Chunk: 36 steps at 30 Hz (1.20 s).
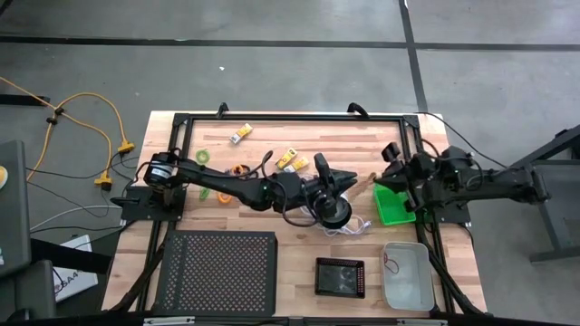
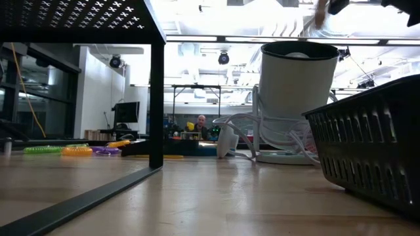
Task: Pick & Place Office Desk Supplies
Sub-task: Put the light brown rubberband into the gray bin
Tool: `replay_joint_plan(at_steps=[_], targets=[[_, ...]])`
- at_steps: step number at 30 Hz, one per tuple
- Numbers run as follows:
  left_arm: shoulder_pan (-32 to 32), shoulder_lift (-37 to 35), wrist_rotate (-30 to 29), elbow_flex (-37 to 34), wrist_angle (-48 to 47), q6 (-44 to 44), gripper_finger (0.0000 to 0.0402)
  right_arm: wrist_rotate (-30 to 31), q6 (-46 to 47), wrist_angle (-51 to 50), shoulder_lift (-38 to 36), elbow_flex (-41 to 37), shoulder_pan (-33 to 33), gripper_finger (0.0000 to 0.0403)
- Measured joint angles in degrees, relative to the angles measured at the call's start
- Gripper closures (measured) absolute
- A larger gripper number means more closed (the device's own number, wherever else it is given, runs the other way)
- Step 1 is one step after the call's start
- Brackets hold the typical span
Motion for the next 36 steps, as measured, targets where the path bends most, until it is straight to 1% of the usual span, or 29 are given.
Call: replay_joint_plan(at_steps=[3, 7, 17, 22, 26, 30, 33, 36], targets=[[-0.17, 0.00, 0.00, 0.00, 0.00, -0.03, 0.0311, 0.40, 0.16, 0.00, -1.79, 0.00, 0.00, 0.0400], [-0.38, 0.00, 0.02, 0.00, 0.00, -0.03, 0.0311, -3.20, 3.53, -0.48, -3.81, 0.00, 0.01, 0.0400], [-0.38, 0.00, 0.02, 0.00, 0.00, -0.03, 0.0311, -21.17, 20.46, -1.45, -5.42, 0.00, 0.00, 0.0400], [-0.38, 0.00, 0.02, 0.00, 0.00, -1.65, 0.0310, -28.08, 27.41, -1.48, -5.42, 0.00, 0.00, 0.0401], [-0.38, 0.00, 0.02, 0.00, -0.02, -1.98, 0.0310, -34.29, 31.57, -3.03, -5.40, 0.02, 0.76, 0.0401], [-0.38, 0.00, 0.02, 0.00, 0.00, -2.10, 0.0310, -38.56, 32.11, -5.88, -5.58, 0.02, 2.48, 0.0401], [-0.36, 0.00, 0.02, 0.00, 0.00, -2.12, 0.0310, -39.22, 32.07, -9.70, -5.58, 0.04, 4.27, 0.0401], [-0.38, 0.00, 0.02, 0.00, 0.00, -2.08, 0.0310, -37.82, 31.27, -13.84, -5.57, 0.04, 6.59, 0.0401]])
